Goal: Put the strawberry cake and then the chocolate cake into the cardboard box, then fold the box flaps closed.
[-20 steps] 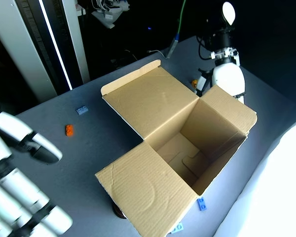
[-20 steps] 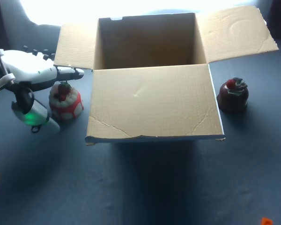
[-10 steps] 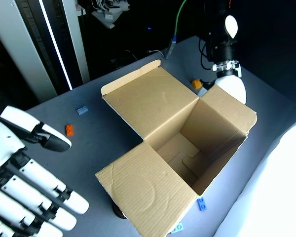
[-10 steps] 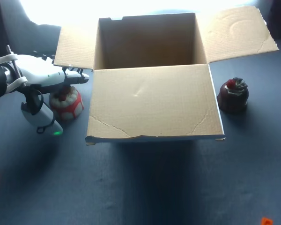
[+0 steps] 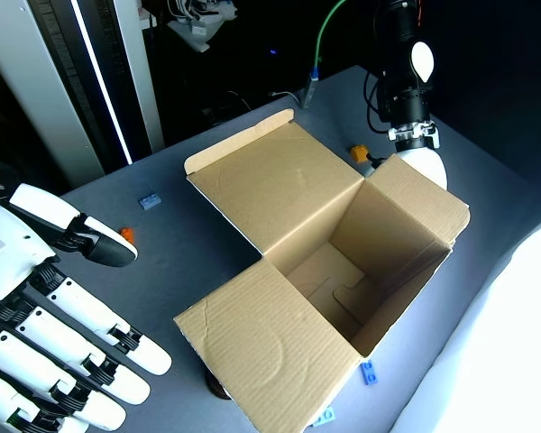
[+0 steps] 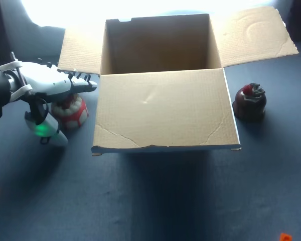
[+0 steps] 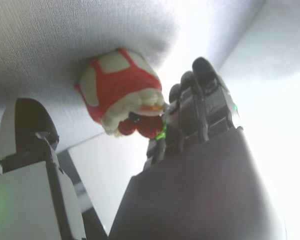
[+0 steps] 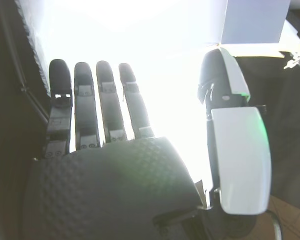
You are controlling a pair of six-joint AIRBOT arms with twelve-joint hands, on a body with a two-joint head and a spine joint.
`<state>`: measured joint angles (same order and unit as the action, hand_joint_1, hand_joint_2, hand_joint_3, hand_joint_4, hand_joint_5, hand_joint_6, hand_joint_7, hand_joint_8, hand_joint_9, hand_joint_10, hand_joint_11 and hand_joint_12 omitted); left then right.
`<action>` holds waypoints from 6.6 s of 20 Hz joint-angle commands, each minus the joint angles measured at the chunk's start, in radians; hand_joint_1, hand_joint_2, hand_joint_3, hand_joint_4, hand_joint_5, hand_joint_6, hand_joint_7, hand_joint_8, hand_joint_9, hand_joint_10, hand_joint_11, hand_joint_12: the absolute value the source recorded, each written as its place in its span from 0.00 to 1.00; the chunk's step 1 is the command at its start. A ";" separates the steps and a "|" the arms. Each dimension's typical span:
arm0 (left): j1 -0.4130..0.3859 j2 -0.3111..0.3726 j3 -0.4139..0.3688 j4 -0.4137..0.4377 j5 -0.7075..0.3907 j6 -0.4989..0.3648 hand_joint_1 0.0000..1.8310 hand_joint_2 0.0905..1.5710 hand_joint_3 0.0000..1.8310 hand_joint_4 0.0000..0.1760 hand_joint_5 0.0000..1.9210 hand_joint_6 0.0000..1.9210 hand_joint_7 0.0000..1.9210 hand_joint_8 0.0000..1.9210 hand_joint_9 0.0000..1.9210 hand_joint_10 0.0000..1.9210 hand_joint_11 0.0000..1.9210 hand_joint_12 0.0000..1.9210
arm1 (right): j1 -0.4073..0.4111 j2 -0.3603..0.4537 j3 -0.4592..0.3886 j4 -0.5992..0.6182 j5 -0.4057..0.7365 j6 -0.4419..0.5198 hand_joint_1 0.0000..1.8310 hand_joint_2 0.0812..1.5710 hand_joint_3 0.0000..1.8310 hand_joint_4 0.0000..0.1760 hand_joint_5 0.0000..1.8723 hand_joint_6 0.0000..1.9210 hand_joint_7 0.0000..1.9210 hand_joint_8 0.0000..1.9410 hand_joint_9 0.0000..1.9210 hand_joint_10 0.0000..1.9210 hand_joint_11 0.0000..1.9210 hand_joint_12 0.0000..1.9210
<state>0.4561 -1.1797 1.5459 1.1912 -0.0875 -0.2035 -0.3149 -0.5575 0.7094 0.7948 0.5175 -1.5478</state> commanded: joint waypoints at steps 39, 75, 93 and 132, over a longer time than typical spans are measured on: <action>-0.160 0.210 -0.062 -0.050 0.026 -0.008 0.62 0.79 0.00 0.00 0.34 0.72 0.40 0.77 0.32 0.85 0.20 1.00 | 0.016 0.011 -0.008 -0.031 0.113 0.003 0.20 0.70 0.00 0.00 0.09 0.00 0.11 0.00 0.11 0.00 0.00 0.36; -0.465 0.202 -0.195 -0.030 -0.336 -0.143 0.64 0.78 0.00 0.00 0.38 0.64 0.40 0.79 0.32 0.85 0.20 1.00 | 0.018 0.011 -0.013 -0.034 0.150 0.005 0.21 0.71 0.00 0.00 0.10 0.00 0.12 0.01 0.12 0.01 0.00 0.49; -0.498 0.013 -0.030 0.185 -0.505 0.149 0.63 0.79 0.00 0.00 0.36 0.67 0.39 0.80 0.30 0.89 0.18 1.00 | 0.017 0.011 -0.017 -0.033 0.163 0.005 0.21 0.71 0.00 0.00 0.12 0.01 0.11 0.00 0.12 0.00 0.00 0.45; -0.453 -0.117 0.183 0.187 -0.588 0.309 0.30 0.60 0.00 0.09 0.15 0.01 0.27 0.01 0.37 0.00 0.15 0.61 | 0.010 0.004 -0.002 0.019 0.201 0.052 0.16 0.73 0.00 0.00 0.10 0.00 0.08 0.00 0.10 0.00 0.00 0.41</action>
<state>0.0154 -1.2987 1.7309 1.4387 -0.6487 0.1001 -0.3130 -0.5671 0.7029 0.8356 0.6304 -1.4990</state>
